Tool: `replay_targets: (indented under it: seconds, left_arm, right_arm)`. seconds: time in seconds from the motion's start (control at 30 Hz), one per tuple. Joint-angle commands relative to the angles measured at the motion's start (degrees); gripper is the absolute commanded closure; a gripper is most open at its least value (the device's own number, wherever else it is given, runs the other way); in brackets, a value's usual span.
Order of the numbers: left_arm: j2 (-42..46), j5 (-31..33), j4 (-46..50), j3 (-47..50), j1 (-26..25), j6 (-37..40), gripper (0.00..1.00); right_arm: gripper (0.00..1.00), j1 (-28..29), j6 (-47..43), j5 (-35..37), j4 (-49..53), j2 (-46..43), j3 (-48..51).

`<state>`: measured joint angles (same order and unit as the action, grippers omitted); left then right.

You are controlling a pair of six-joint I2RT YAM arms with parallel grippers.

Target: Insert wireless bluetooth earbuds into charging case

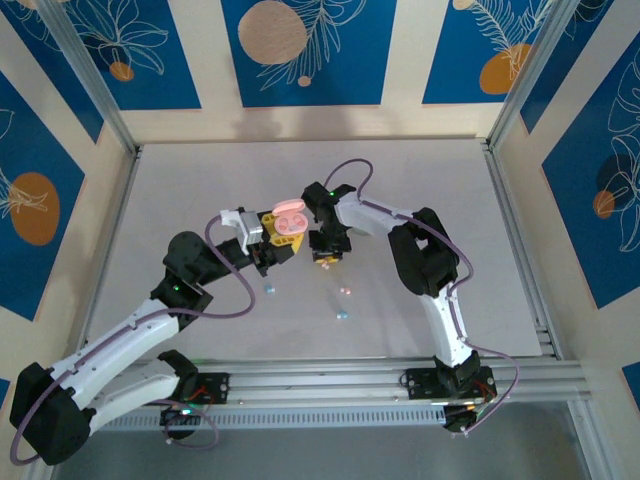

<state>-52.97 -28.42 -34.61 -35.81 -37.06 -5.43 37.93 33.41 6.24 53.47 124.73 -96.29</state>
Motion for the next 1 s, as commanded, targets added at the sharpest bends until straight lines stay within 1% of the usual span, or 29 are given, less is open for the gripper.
replay_targets:
  seconds: [0.0, 0.13, 0.27, 0.4, 0.5, 0.63, 0.7, 0.8, 0.9, 0.97]
  left_arm:
    - [0.27, -0.10, -1.02, 0.18, -0.40, 0.77, 0.73]
    - [0.21, -0.10, -1.09, 0.16, -0.47, 0.77, 0.73]
    - [0.24, -0.12, -1.04, 0.19, -0.42, 0.70, 0.73]
    - [0.23, 0.01, -1.03, 0.12, -0.47, 0.77, 0.73]
    - [0.15, 0.07, -0.98, 0.12, -0.47, 0.77, 0.73]
    - [0.08, 0.13, -1.03, 0.21, -0.46, 0.69, 0.73]
    - [0.08, 0.41, -0.96, 0.19, -0.47, 0.77, 0.73]
    - [0.36, 0.56, -0.64, 0.21, -0.46, 0.95, 0.73]
    - [0.76, 1.24, -0.28, 0.27, -0.47, 1.29, 0.73]
    - [0.83, 1.43, -0.06, 0.25, -0.47, 1.52, 0.73]
  right_arm:
    - [0.73, 0.48, -0.32, 0.70, 1.86, 1.57, -1.08]
    - [0.73, 0.56, -0.27, 0.70, 1.73, 2.10, -0.93]
    - [0.76, 0.65, -0.69, 0.83, 1.64, 2.36, -1.07]
    - [0.76, 0.56, -1.30, 1.05, 1.81, 2.54, -1.50]
    - [0.79, 0.56, -1.80, 0.80, 2.07, 2.04, -1.71]
    - [0.82, 0.32, -2.38, -1.67, 1.77, -1.53, -0.67]
    - [0.82, 0.17, -2.12, -2.30, 0.65, -5.55, 1.45]
    - [0.82, -1.47, -0.76, -9.07, -4.60, -14.49, 8.05]
    - [0.82, -5.34, 3.25, -20.83, -14.49, -25.20, 17.69]
    - [0.82, -8.90, 7.53, -31.31, -23.72, -32.15, 24.98]
